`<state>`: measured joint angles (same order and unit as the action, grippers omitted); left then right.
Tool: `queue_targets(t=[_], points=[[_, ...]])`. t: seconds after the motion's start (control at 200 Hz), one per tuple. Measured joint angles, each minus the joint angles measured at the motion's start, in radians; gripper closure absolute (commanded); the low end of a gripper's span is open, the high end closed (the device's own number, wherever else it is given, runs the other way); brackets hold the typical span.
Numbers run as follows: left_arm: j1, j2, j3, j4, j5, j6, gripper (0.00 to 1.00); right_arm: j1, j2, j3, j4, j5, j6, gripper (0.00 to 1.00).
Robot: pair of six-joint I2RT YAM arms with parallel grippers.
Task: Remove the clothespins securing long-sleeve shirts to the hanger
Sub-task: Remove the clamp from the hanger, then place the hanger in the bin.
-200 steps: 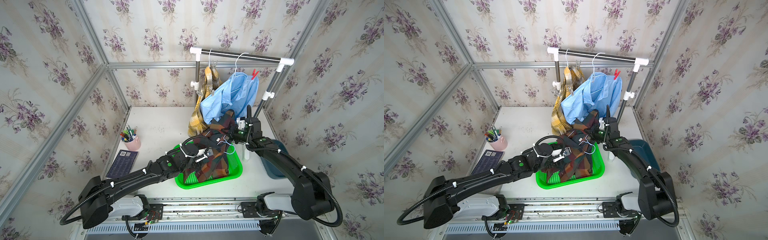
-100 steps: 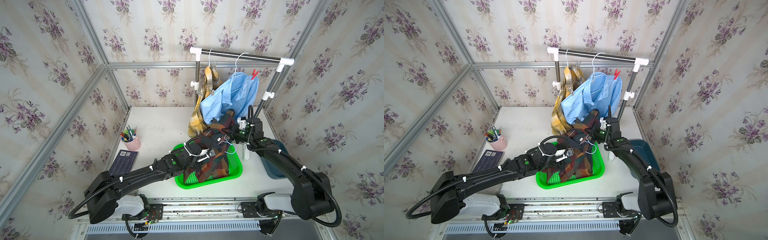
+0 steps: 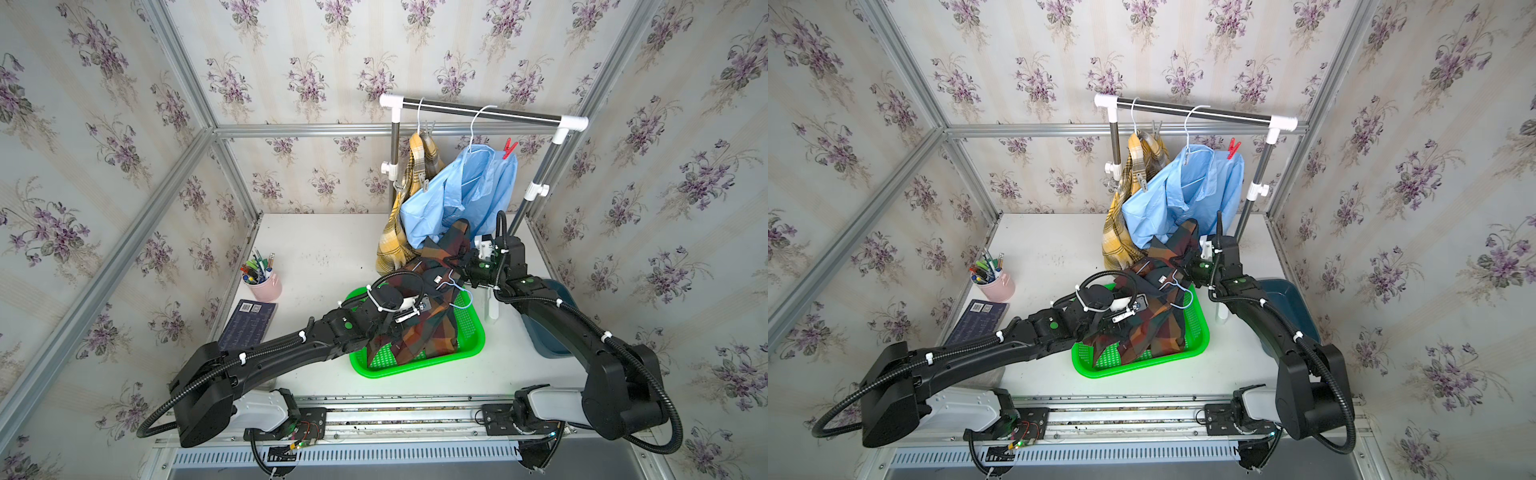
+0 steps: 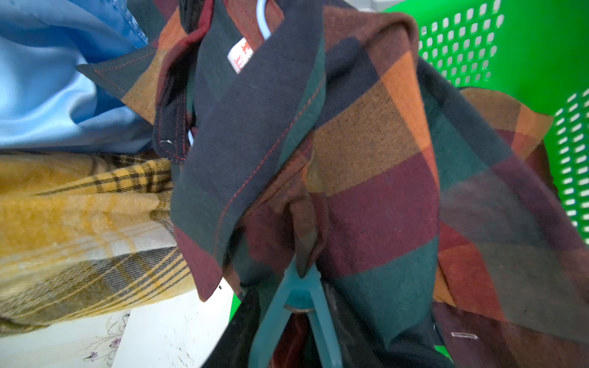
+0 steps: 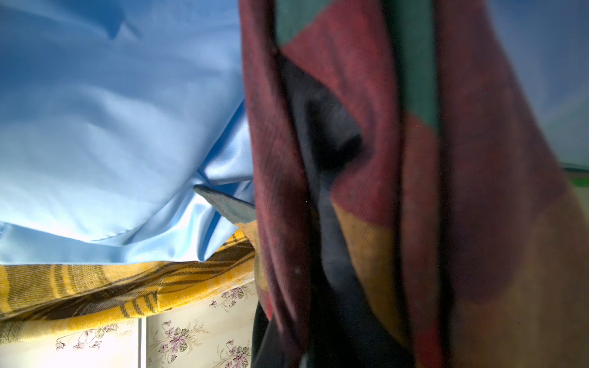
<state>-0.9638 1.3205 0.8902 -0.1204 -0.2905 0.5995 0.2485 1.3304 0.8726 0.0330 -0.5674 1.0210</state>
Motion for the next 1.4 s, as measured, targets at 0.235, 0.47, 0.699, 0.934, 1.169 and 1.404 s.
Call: queue_targets(t=[0.235, 0.47, 0.699, 0.934, 1.169, 1.404], points=[[0.000, -0.024, -0.017, 0.001, 0.004, -0.002, 0.79, 0.000, 0.000, -0.007, 0.022, -0.002, 0.005, 1.00], [-0.004, -0.053, -0.026, -0.008, 0.004, -0.018, 0.89, 0.000, 0.000, -0.007, 0.027, -0.002, 0.008, 1.00], [-0.017, -0.151, -0.021, -0.077, 0.020, -0.074, 0.91, 0.000, 0.000, -0.007, 0.018, 0.006, 0.003, 1.00], [-0.019, -0.330, -0.046, -0.164, 0.032, -0.156, 0.90, 0.045, 0.000, -0.006, -0.002, 0.056, -0.010, 1.00], [0.009, -0.382, -0.055, -0.192, 0.034, -0.231, 0.91, 0.171, -0.002, -0.059, 0.020, 0.110, -0.018, 1.00], [0.013, -0.330, -0.035, -0.147, 0.087, -0.299, 0.91, 0.183, -0.105, -0.101, -0.113, 0.225, -0.086, 0.27]])
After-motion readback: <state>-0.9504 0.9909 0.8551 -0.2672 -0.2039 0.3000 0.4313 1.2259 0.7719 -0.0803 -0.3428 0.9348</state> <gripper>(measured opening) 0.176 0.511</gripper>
